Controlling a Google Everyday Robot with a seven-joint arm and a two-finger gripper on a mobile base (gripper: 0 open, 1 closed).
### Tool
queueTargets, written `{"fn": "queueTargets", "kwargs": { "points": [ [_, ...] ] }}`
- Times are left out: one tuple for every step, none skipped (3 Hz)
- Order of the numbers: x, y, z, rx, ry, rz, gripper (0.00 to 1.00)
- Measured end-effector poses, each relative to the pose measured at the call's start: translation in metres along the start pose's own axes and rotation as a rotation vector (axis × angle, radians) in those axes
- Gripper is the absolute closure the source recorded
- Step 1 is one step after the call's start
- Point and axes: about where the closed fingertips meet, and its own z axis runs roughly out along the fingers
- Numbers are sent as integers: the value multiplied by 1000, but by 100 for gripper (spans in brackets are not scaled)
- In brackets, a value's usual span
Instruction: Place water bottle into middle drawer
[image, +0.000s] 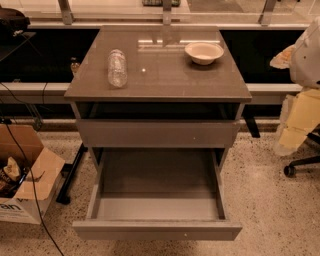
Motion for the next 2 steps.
{"fn": "queueTargets", "kwargs": {
  "points": [
    [0, 0, 0, 0, 0, 0, 0],
    [-15, -4, 11, -3, -57, 5, 0]
  ]
}}
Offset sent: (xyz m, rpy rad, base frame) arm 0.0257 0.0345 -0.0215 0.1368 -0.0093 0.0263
